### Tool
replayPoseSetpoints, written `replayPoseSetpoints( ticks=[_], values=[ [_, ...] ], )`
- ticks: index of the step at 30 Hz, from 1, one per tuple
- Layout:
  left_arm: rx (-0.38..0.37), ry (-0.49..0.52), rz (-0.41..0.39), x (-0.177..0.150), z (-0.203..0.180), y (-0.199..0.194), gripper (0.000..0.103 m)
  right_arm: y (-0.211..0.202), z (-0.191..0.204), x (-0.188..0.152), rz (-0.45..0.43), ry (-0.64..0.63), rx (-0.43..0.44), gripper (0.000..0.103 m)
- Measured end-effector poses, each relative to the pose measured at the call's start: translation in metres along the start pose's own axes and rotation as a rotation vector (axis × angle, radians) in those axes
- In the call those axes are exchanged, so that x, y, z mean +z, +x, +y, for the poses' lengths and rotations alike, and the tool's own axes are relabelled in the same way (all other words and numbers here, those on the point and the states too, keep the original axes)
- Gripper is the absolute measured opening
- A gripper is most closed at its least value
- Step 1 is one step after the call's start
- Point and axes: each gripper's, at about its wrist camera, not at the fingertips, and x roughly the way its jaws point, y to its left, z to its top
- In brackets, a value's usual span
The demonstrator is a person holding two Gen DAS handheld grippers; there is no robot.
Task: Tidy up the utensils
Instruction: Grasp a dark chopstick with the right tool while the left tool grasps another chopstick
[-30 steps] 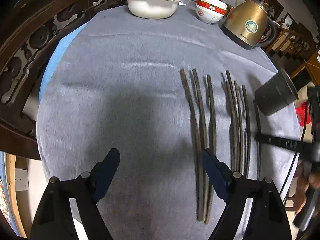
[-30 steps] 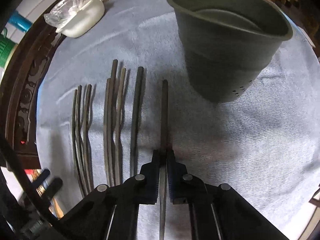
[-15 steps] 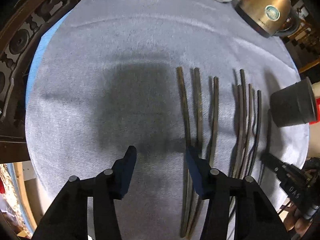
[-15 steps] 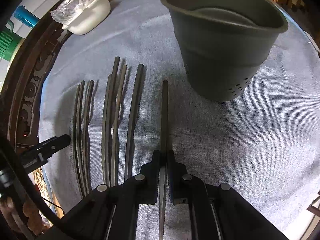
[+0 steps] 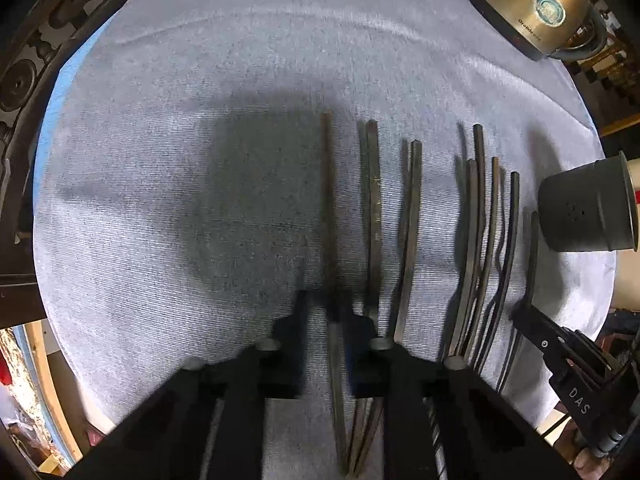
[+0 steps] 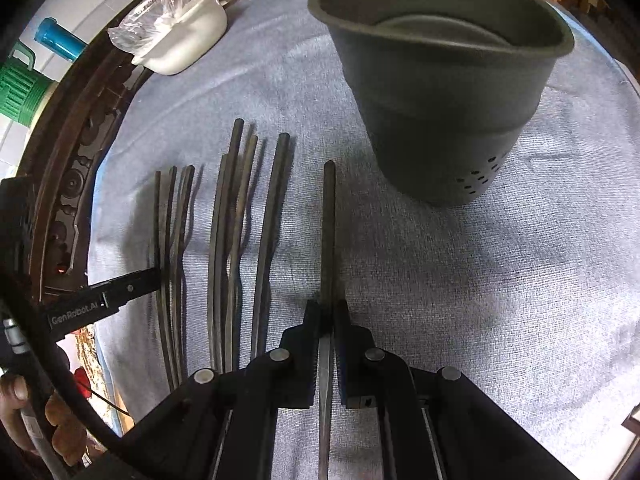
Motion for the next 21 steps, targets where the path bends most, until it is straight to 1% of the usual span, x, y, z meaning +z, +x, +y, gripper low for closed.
replayPoseSetpoints(
  ticks=[3, 6, 9, 14, 18, 21],
  values=[
    [-0.028, 0.027, 0.037, 0.005, 0.004, 0.003, 0.007, 0.002, 0.003, 0.000, 0.009, -0.013, -0.003, 0.009],
    [-0.032, 0.079, 0.084, 0.008, 0.009, 0.004, 0.007, 0.003, 0.007, 0.003, 0.038, -0.049, -0.019, 0.009],
    [-0.011, 0.126, 0.134, 0.009, 0.012, 0.005, 0.007, 0.006, 0.016, 0.006, 0.100, -0.121, -0.063, 0.009],
    [-0.023, 0.147, 0.206, 0.025, 0.011, 0.015, 0.007, 0.014, 0.033, 0.015, 0.201, -0.218, -0.143, 0.011],
    [-0.031, 0.172, 0.232, 0.042, 0.009, 0.021, 0.007, 0.020, 0.044, 0.023, 0.252, -0.246, -0.178, 0.011],
    [-0.045, 0.177, 0.215, 0.043, 0.013, 0.020, 0.005, 0.022, 0.052, 0.025, 0.258, -0.255, -0.199, 0.009]
  ],
)
